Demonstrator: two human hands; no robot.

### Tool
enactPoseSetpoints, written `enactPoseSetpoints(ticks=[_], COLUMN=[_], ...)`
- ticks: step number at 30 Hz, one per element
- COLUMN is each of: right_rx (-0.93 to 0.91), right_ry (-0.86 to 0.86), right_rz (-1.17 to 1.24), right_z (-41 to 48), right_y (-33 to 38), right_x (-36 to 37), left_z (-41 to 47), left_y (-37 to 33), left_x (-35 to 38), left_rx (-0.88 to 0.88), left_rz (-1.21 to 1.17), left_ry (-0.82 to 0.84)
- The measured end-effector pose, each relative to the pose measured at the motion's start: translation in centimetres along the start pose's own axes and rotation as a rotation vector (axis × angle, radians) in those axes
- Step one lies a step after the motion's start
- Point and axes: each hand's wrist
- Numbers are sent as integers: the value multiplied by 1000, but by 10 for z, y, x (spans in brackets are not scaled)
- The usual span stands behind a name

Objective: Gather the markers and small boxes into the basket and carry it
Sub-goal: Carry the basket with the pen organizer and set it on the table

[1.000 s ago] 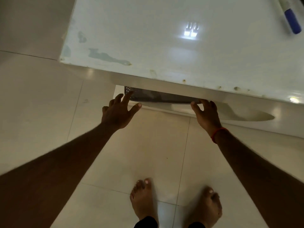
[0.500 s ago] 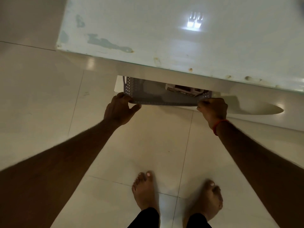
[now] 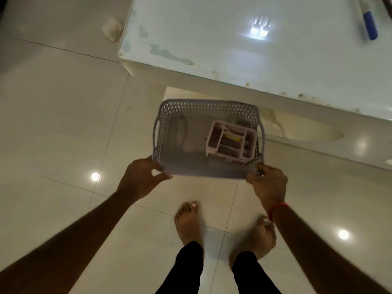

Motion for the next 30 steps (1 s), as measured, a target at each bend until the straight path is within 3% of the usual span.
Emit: enactPoseSetpoints(ticks=[6, 11, 21, 30], right_rx=[-34, -165, -347, -557], right_ry=[21, 15, 58, -50], right_rz=[77, 122, 97, 131], right_z=[-75, -123, -185, -208], right_y=[0, 19, 55, 97], right_x=[-22, -44, -82, -108], left_z=[-87, -136, -203, -229], left_y=[3, -8, -11, -19], left_x=[-31, -67, -135, -177], left_rx=[-97, -124, -110, 4], left_rz=[-47, -116, -222, -294], left_ry=[-34, -125, -231, -397])
Point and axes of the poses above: each hand's wrist, its own z-axis towards the middle knuckle, its own x-axis out of the palm, y = z × x, and after that the axes turned 7 degrees about z, right-handed
